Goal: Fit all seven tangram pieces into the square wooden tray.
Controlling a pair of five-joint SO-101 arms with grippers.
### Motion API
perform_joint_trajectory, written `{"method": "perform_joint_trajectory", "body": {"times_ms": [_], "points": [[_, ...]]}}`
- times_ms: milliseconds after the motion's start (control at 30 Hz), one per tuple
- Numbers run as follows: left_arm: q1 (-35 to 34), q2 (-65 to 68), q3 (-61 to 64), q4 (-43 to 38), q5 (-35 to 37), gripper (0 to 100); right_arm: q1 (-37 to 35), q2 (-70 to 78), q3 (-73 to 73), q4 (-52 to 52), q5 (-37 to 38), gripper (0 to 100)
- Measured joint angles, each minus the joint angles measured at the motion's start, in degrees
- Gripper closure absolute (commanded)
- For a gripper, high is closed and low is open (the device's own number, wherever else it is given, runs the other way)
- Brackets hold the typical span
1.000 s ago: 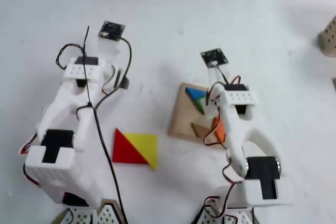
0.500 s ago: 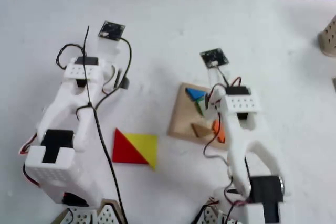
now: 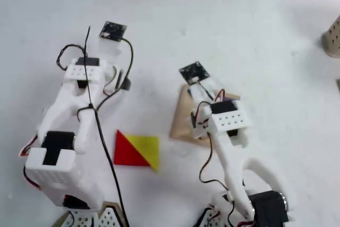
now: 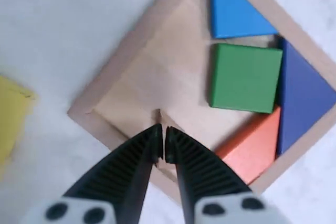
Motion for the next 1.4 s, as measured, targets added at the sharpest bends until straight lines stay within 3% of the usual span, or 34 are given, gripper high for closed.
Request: {"method": "perform_joint_trajectory", "body": {"times_ms": [433, 700, 967, 1233, 1400], "points": [[0.0, 0.0, 0.0, 0.0, 0.0, 75, -1.7, 8.6, -1.9, -5.1, 0.0, 97.9], [0.0, 0.0, 0.0, 0.0, 0.0, 75, 4.2, 9.5, -3.3, -5.1, 0.0, 97.9], [0.0, 0.0, 0.0, 0.0, 0.0, 75, 9.5, 9.7, -4.7, -2.0, 0.0, 97.9], [0.0, 0.0, 0.0, 0.0, 0.0, 75, 9.6, 9.6, -6.1, -0.6, 0.0, 97.9], [0.0, 0.0, 0.0, 0.0, 0.0, 75, 7.6, 2.0, -5.0, 4.4, 0.0, 97.9]]}}
